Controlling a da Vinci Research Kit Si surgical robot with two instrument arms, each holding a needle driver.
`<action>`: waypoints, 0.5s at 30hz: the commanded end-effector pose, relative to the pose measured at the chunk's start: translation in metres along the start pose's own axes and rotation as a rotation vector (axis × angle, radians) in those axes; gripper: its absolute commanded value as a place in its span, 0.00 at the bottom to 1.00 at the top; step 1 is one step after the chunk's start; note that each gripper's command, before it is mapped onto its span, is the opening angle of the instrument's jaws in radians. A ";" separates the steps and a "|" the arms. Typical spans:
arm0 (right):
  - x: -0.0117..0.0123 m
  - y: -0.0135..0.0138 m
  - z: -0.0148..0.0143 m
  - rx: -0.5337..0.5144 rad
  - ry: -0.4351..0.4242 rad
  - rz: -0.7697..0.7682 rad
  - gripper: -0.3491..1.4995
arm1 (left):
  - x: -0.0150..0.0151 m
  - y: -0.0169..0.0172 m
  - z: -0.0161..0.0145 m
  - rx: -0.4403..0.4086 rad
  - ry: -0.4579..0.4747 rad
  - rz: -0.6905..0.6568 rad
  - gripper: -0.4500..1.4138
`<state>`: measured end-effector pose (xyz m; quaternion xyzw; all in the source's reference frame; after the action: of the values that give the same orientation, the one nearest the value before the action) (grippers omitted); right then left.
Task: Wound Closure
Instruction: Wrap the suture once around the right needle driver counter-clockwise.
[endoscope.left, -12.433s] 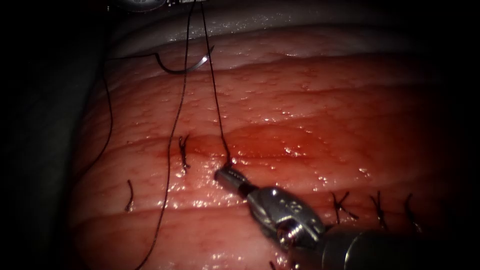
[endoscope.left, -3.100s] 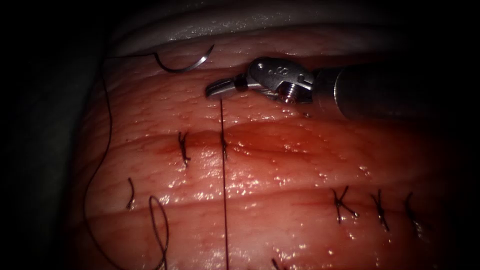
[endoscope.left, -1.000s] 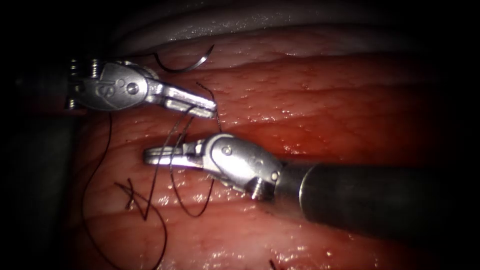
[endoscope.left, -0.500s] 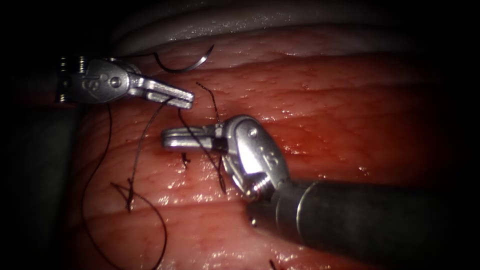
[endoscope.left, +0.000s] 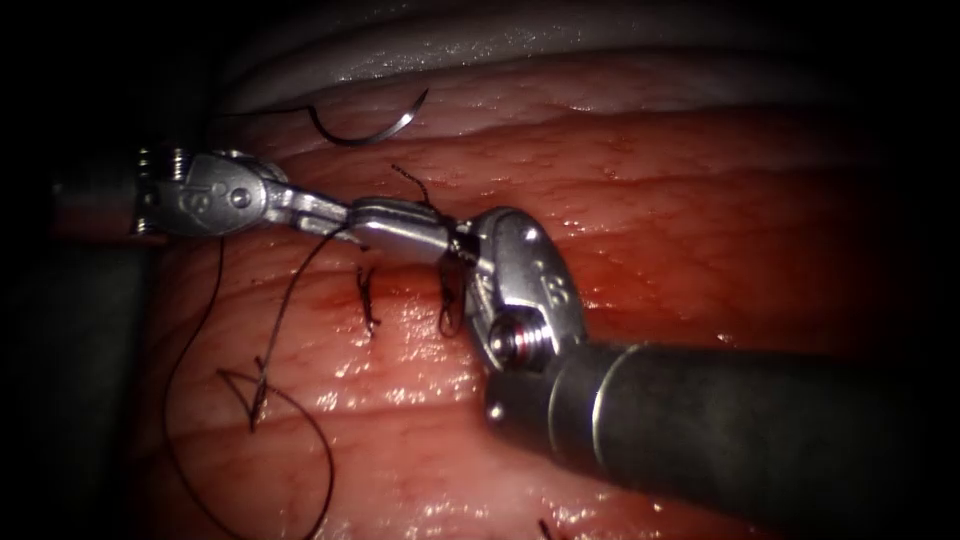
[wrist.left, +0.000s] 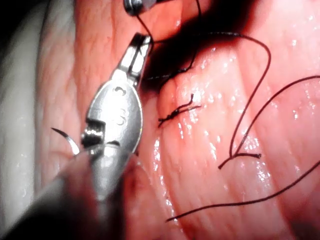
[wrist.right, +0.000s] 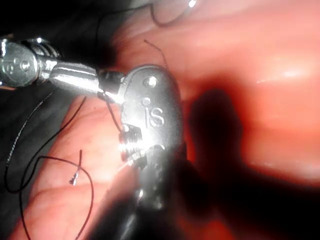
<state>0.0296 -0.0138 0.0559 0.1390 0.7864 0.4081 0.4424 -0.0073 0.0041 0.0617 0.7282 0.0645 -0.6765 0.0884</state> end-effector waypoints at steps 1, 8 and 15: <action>-0.0003 0.0005 -0.0001 -0.040 -0.001 0.004 0.00 | -0.0009 0.0001 0.0004 0.008 -0.006 0.001 0.00; -0.0004 0.0001 -0.0002 -0.229 -0.022 0.051 0.23 | -0.0024 0.0019 0.0011 0.090 -0.061 0.014 0.00; -0.0005 -0.0004 0.0000 -0.423 -0.137 -0.023 0.25 | -0.0024 0.0041 0.0029 0.205 -0.178 0.069 0.00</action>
<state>0.0295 -0.0143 0.0553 0.0582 0.6479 0.5527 0.5209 -0.0090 -0.0009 0.0635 0.6681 -0.0460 -0.7417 0.0388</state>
